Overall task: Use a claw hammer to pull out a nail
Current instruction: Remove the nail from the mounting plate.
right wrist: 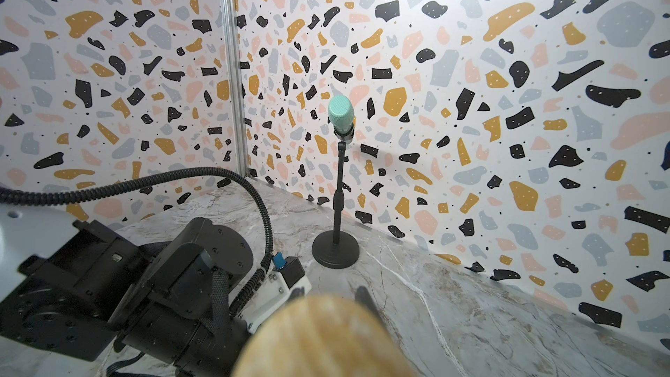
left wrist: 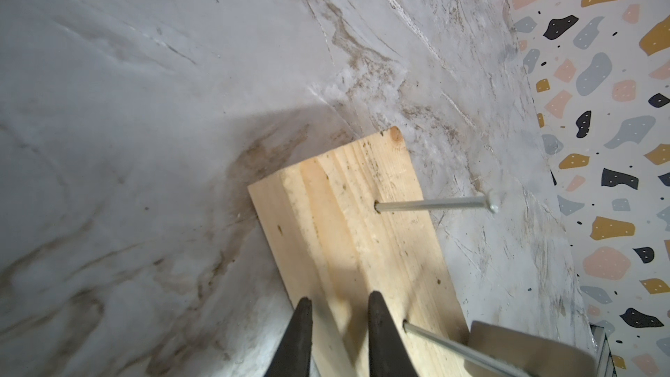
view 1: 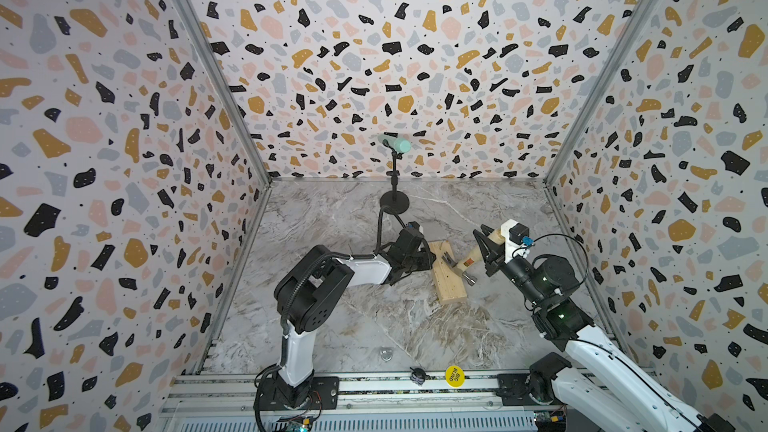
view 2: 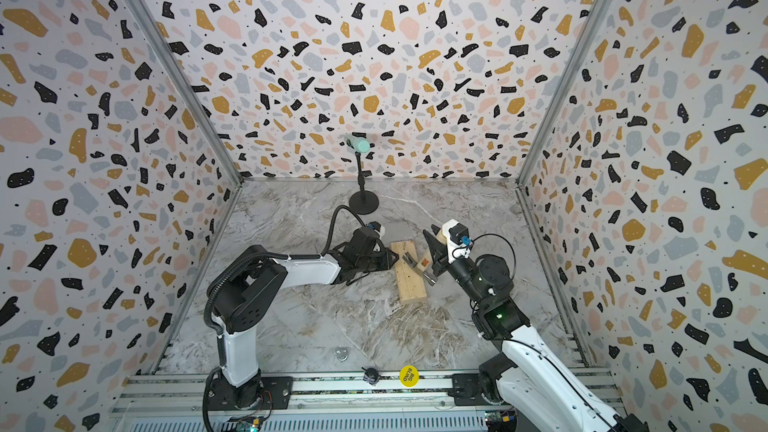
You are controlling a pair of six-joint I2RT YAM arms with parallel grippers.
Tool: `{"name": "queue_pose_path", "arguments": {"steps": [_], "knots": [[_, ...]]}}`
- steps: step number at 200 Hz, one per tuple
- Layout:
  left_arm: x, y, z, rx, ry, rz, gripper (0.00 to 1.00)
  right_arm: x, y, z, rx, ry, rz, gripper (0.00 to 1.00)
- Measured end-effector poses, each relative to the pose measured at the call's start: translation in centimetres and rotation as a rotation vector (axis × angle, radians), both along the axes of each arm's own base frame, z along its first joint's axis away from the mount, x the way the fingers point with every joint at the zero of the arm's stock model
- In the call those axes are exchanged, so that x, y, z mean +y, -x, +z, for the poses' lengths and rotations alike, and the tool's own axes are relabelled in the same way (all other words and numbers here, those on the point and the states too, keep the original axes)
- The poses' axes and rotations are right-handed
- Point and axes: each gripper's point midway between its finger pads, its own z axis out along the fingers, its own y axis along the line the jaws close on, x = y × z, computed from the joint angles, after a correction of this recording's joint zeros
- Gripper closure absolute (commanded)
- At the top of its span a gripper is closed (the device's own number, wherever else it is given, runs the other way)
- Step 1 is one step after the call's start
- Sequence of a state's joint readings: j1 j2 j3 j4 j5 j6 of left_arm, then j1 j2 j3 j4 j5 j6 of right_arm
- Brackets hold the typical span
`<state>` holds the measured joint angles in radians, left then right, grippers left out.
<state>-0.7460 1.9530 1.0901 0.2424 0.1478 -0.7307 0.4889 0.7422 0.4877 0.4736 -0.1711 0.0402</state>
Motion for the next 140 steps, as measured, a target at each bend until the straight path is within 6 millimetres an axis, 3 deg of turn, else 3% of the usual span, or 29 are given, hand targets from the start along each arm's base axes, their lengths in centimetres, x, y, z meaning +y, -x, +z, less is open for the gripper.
{"name": "queue_pose_path", "arguments": {"steps": [140], "knots": [[0.28,0.20,-0.49,-0.006,0.016,0.012,0.78,-0.32,0.29,-0.11,-0.001,-0.021,-0.002,1.00]]}}
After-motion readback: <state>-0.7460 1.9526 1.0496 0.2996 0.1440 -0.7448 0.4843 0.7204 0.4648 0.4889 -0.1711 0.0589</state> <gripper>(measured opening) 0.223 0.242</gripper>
